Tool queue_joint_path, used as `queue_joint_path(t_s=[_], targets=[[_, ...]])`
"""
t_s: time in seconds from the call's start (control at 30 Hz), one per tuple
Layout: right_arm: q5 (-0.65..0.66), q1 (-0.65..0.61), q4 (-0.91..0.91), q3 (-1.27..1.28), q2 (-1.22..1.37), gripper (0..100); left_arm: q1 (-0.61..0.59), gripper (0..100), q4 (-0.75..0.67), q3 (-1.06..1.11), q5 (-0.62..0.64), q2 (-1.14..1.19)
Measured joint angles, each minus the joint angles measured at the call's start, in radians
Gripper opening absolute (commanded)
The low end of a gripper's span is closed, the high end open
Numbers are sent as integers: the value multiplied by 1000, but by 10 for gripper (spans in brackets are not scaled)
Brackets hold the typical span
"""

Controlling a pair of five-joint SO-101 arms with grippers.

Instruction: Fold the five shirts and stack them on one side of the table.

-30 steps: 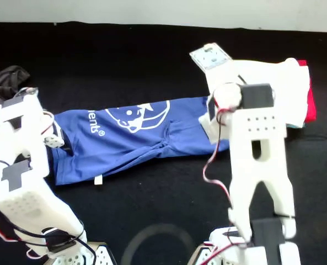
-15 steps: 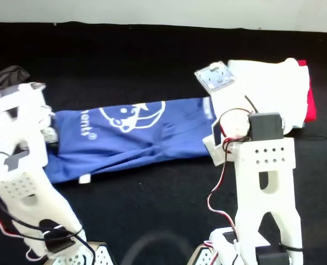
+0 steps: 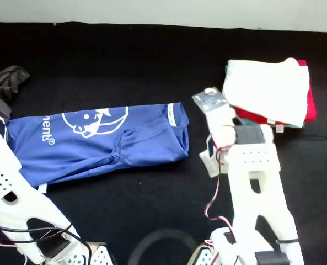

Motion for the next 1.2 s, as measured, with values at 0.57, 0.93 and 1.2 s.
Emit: queue_joint_path(t_s=[0.57, 0.93, 1.2], targets=[[0, 216, -675, 767, -213, 5, 474, 9, 5, 476, 58, -635], [0, 262, -781, 848, -221, 6, 891, 8, 6, 351, 121, -617], [0, 262, -787, 852, -221, 6, 1057, 8, 6, 160, 180, -440]])
